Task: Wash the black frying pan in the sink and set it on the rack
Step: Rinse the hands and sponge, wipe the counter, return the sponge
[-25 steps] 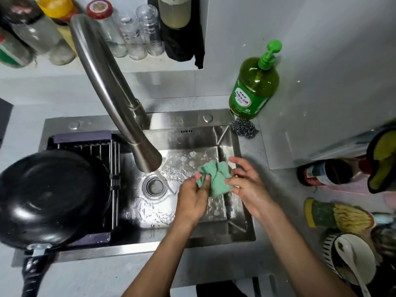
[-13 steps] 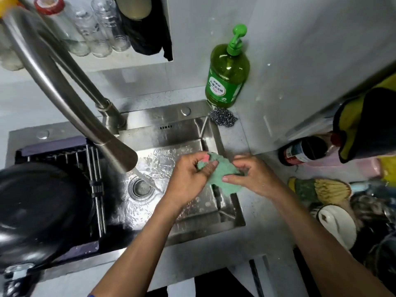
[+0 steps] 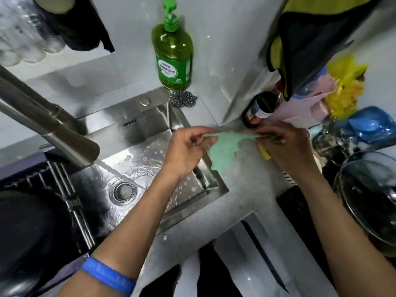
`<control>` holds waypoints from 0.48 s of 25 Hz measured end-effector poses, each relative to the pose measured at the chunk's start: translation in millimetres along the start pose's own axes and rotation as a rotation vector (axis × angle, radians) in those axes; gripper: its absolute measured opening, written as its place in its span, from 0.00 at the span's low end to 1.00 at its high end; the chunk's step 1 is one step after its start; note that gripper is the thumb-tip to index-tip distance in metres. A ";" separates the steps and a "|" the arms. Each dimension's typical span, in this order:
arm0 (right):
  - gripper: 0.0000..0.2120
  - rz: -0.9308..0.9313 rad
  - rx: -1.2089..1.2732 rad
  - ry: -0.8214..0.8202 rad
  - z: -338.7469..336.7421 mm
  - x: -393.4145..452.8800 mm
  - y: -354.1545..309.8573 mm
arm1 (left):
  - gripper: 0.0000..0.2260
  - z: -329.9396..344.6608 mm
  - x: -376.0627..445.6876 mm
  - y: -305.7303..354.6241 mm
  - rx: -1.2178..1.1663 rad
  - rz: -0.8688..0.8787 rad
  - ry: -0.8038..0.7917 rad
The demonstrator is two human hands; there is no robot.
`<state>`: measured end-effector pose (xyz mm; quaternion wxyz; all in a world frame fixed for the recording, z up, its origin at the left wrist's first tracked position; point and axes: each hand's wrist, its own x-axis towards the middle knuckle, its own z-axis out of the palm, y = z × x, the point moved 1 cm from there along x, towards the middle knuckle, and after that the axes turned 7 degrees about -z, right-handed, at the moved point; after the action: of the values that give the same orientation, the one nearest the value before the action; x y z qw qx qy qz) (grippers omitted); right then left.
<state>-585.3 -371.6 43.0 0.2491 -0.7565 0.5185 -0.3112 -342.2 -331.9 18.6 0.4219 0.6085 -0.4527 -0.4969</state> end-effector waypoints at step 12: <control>0.07 0.173 -0.087 -0.686 35.0 -144.8 90.1 | 0.12 56.3 -94.4 -120.7 0.577 -0.018 -0.360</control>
<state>-655.4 -264.1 -74.7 0.4019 -0.7800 0.4796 0.0058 -391.0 -215.7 -85.1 0.1411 0.6093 -0.6364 -0.4515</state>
